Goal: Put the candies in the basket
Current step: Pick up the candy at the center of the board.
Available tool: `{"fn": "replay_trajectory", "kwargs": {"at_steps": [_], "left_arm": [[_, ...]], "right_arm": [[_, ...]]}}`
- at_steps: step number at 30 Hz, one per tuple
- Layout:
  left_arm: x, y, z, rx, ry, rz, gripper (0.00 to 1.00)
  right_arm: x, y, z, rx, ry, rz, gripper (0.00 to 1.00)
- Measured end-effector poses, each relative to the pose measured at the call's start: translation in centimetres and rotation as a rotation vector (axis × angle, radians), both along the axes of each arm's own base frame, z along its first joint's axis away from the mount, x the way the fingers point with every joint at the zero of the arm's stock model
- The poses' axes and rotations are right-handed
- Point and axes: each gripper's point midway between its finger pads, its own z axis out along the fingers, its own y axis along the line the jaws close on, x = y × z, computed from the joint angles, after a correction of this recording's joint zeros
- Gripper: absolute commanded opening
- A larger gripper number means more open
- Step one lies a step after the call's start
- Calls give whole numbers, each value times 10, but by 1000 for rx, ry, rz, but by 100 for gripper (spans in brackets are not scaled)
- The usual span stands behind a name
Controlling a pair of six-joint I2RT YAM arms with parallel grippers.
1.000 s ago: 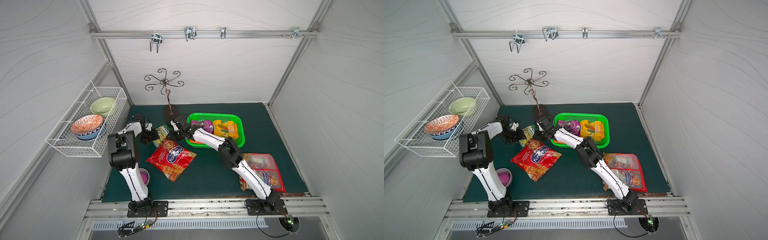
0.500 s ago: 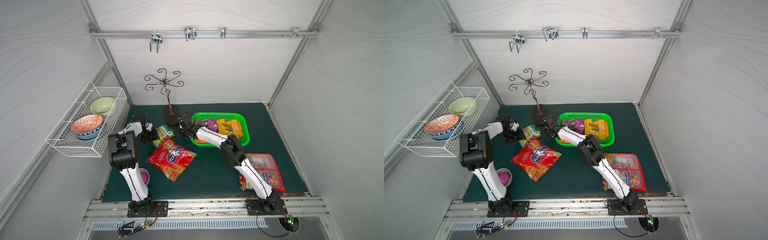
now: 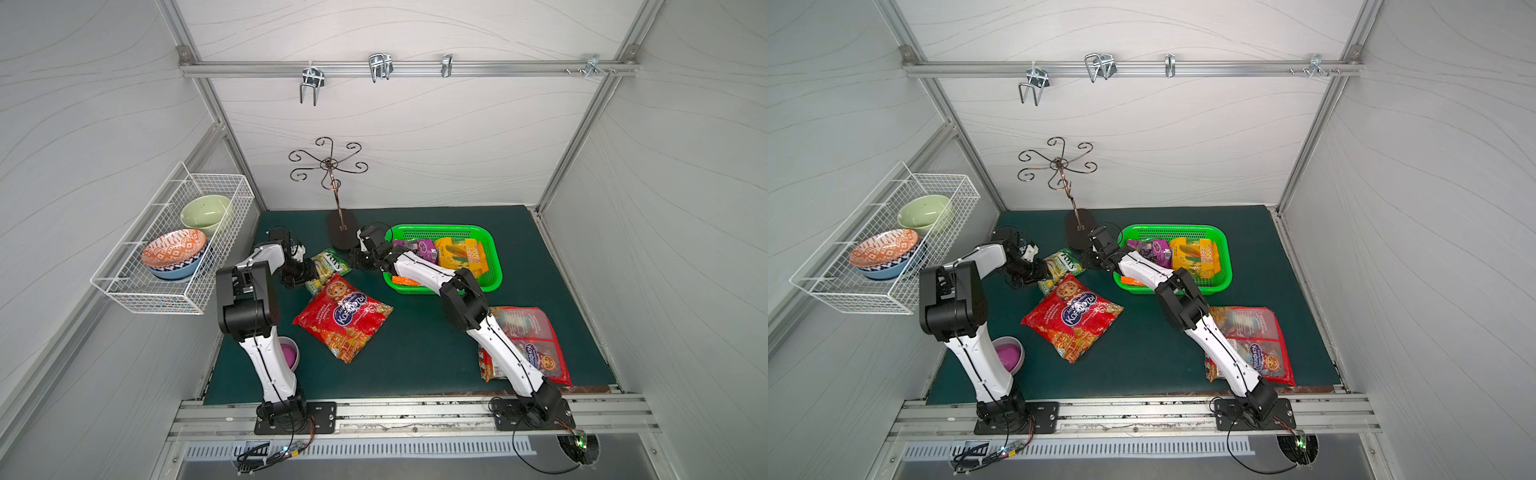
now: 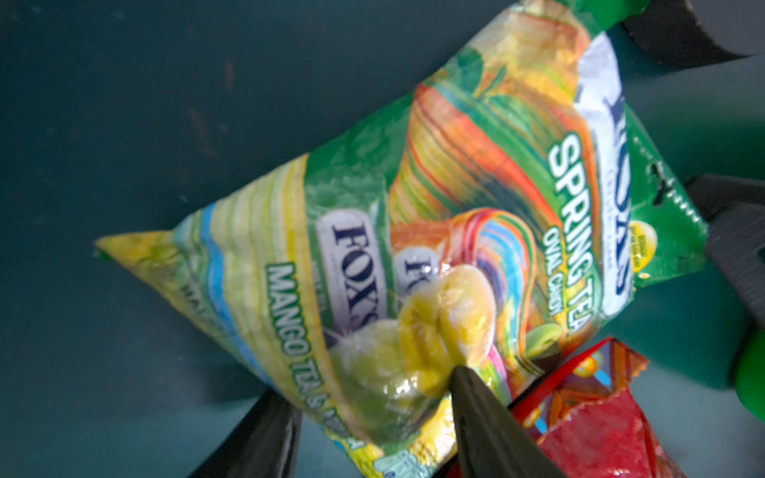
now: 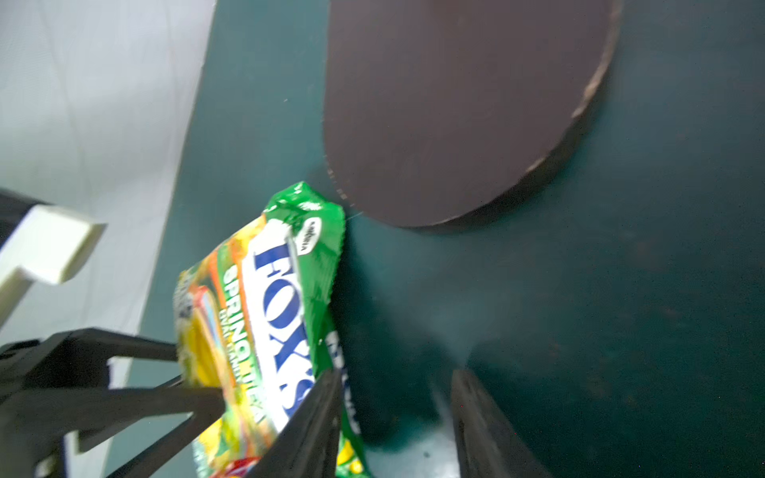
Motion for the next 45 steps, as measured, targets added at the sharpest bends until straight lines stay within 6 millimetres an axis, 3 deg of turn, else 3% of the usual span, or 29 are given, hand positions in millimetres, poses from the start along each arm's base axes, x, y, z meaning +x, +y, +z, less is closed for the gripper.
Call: {"fn": "replay_trajectory", "kwargs": {"at_steps": [6,11,17,30,34,37,45], "left_arm": [[0,-2,1,-12,-3,-8,59],[0,-3,1,-18,-4,-10,59],[0,-4,1,-20,-5,-11,59],[-1,-5,2,-26,-11,-28,59],[-1,-7,2,-32,-15,-34,57],[-6,-10,3,-48,-16,-47,57],[-9,-16,13,-66,-44,-80,60]], "right_arm": [[-16,16,6,101,78,84,44],[-23,20,10,145,96,119,52],[-24,21,18,184,75,131,40],[-24,21,14,164,95,123,45],[-22,19,11,140,96,101,30],[-21,17,7,114,94,90,1],[-24,17,6,87,50,110,0]]}}
